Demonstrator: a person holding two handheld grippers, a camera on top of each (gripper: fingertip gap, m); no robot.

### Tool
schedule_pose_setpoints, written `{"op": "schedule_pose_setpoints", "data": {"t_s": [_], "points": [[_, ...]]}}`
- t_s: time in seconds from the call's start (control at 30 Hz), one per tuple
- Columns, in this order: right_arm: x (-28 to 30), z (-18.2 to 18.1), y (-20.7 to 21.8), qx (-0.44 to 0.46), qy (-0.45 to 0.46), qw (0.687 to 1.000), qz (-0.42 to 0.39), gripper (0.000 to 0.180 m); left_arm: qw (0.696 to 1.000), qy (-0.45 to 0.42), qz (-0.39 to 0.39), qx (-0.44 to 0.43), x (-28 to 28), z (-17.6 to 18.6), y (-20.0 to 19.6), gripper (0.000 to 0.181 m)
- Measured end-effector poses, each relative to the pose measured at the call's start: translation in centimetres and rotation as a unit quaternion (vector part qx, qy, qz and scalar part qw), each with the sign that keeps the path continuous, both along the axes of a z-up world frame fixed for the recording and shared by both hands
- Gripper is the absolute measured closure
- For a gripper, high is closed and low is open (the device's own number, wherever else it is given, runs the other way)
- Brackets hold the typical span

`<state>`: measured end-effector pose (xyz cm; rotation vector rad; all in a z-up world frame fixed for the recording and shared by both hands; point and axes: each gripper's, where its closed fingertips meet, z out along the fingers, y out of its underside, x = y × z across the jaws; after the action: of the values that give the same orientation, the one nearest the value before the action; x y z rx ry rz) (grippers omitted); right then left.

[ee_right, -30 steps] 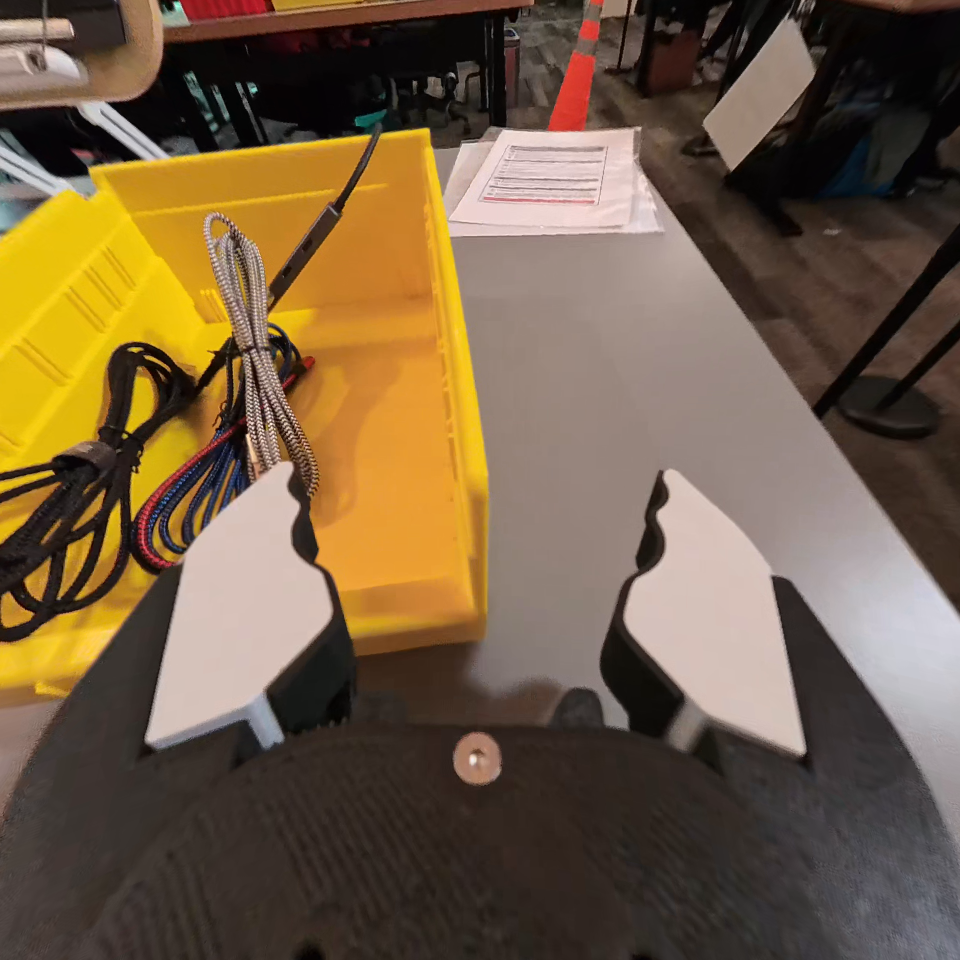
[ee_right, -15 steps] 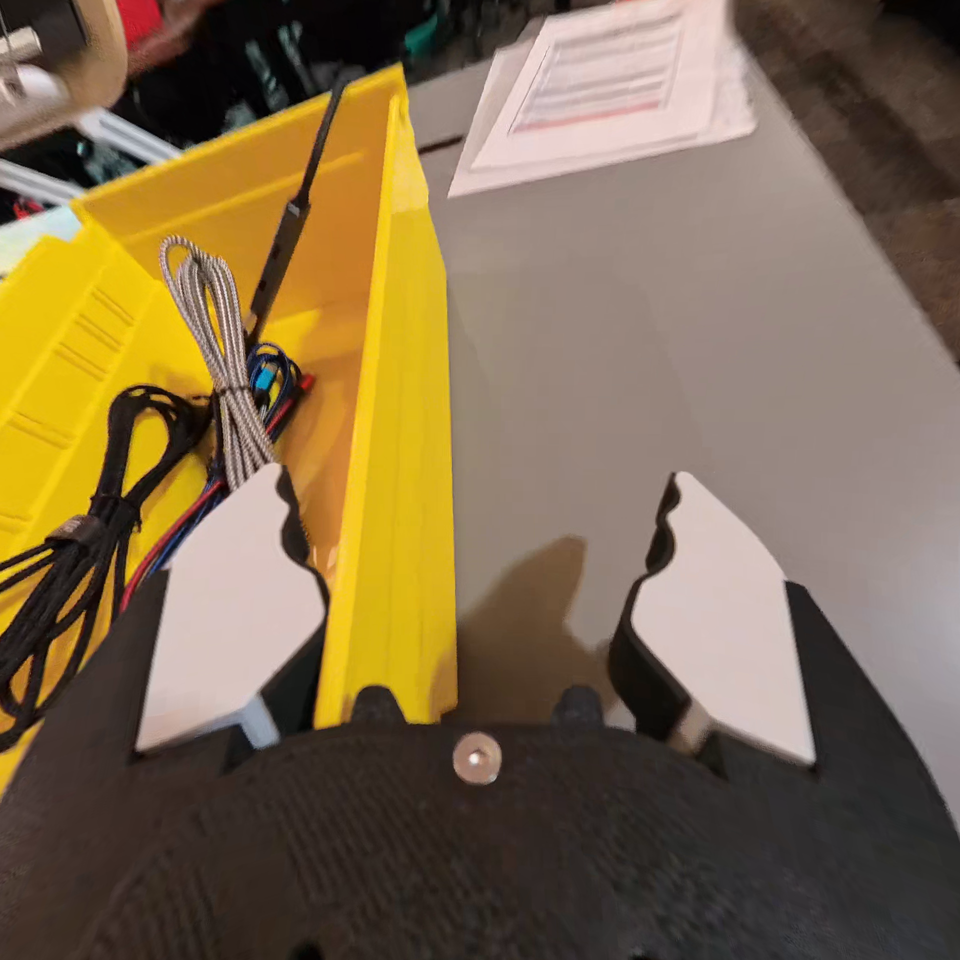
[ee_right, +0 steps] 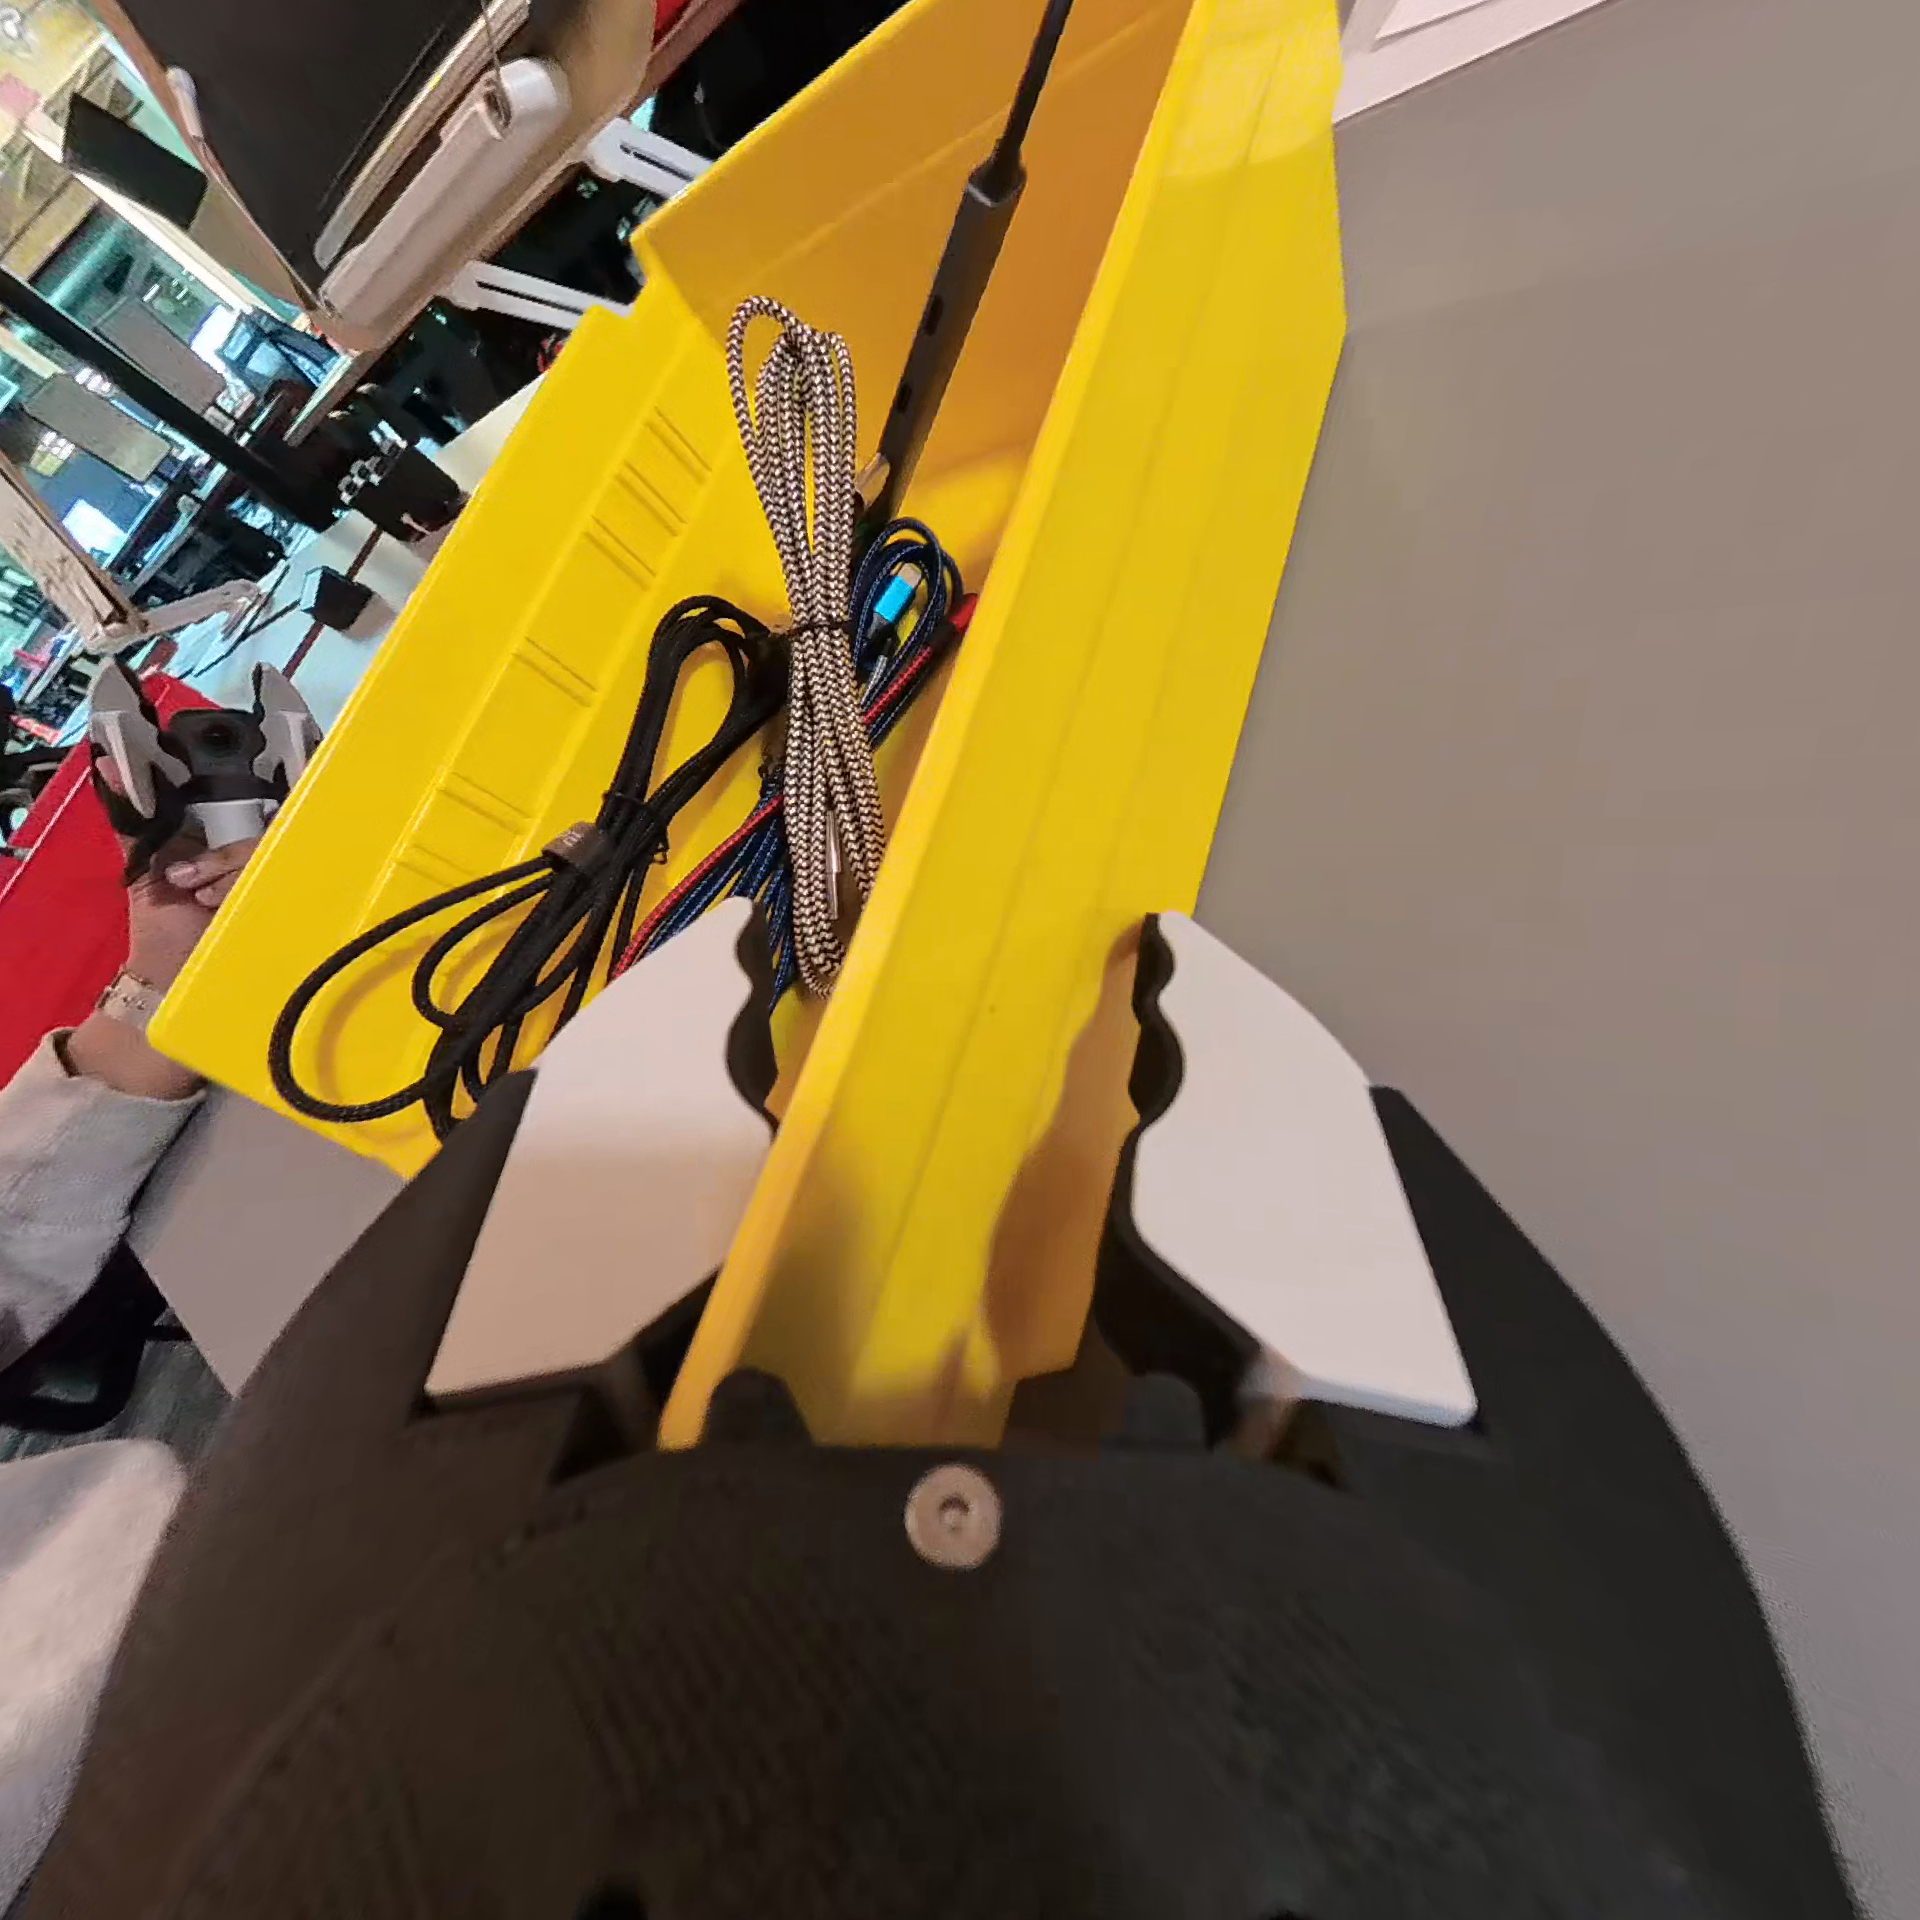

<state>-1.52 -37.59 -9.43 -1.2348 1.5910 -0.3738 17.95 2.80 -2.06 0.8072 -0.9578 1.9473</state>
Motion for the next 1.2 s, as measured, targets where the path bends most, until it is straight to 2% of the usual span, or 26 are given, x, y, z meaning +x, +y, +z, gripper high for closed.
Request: {"op": "schedule_pose_setpoints", "data": {"t_s": [0.3,0.57,0.7,0.8,0.87,0.93,1.03,1.1,1.13,1.2], "points": [[-0.3,0.4,1.2,0.028,-0.001,0.999,-0.031,0.114,1.0,0.001,0.0,0.001,0.0,-0.1,0.0,0.131],[0.2,3.8,5.5,0.122,-0.048,0.991,0.013,0.115,1.0,-0.008,0.004,0.006,-0.2,0.0,-0.2,0.131],[0.4,5.9,7.8,0.136,-0.079,0.987,0.035,0.115,0.998,-0.028,-0.009,0.05,-2.1,-0.3,-1.6,0.132],[0.8,5.9,9.4,0.126,-0.074,0.988,0.052,0.115,0.996,-0.037,-0.052,0.064,-5.2,0.5,-3.3,0.132],[1.5,5.4,10.4,0.114,-0.063,0.989,0.066,0.115,0.991,-0.062,-0.062,0.101,-7.1,1.7,-3.8,0.128],[2.3,4.8,11.6,0.1,-0.051,0.99,0.089,0.115,0.979,-0.094,-0.029,0.18,-7.8,2.5,-3.3,0.113],[3.6,4.2,14.2,0.086,-0.036,0.987,0.129,0.115,0.934,-0.156,0.055,0.317,-8.0,4.0,0.2,0.083],[4.4,3.9,16.1,0.082,-0.03,0.984,0.154,0.115,0.88,-0.208,0.133,0.406,-7.9,5.4,4.0,0.074],[4.9,3.8,17.0,0.084,-0.027,0.982,0.168,0.115,0.837,-0.239,0.182,0.457,-7.7,5.9,6.4,0.072],[5.7,3.4,18.9,0.091,-0.021,0.977,0.193,0.115,0.715,-0.293,0.267,0.576,-7.2,6.3,11.9,0.061]]}}
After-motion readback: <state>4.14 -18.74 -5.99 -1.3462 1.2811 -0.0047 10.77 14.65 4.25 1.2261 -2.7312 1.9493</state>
